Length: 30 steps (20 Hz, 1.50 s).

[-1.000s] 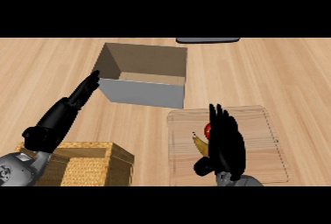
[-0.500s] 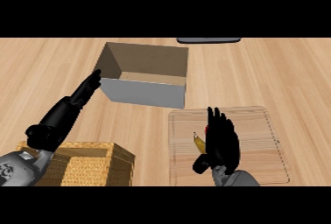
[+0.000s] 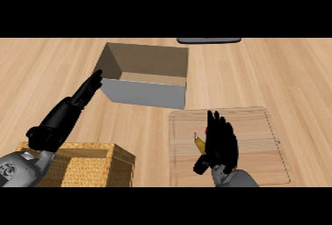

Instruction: Pick the tomato from the cutting board and place it in the cardboard box

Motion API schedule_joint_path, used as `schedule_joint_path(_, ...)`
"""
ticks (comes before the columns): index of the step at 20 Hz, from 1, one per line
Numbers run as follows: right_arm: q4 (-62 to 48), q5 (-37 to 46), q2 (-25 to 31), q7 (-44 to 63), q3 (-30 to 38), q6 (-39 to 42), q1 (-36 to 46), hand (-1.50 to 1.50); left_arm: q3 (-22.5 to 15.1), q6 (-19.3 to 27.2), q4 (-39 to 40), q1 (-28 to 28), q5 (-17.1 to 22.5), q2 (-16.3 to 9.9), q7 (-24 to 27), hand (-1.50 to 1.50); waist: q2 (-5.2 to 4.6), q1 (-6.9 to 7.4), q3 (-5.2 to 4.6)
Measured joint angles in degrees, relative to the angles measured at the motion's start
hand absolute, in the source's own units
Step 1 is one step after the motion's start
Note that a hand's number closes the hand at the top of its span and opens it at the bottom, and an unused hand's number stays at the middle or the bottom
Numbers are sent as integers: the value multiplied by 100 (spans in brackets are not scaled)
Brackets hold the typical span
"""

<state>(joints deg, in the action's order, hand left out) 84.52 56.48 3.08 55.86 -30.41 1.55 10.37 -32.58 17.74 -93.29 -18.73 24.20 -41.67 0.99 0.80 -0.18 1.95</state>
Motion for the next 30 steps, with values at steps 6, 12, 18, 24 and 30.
schedule_joint_path(6,-324,111,-7,-72,117,-73,55,-150,-20,50,-13,-32,47,7,-104,0,11,11,-23)
schedule_joint_path(12,-536,-6,54,-281,317,-83,126,150,-41,27,22,-52,48,12,-1,0,24,16,-29)
schedule_joint_path(18,-677,90,141,-538,291,-153,192,150,-81,12,96,-101,101,12,57,0,47,9,-39)
schedule_joint_path(24,-854,519,-40,-492,-205,-260,564,150,-143,36,123,-192,158,25,17,0,33,60,-53)
schedule_joint_path(30,-888,316,-232,-98,-1648,-236,1612,150,-320,-43,176,-529,191,127,35,0,-77,353,-57)
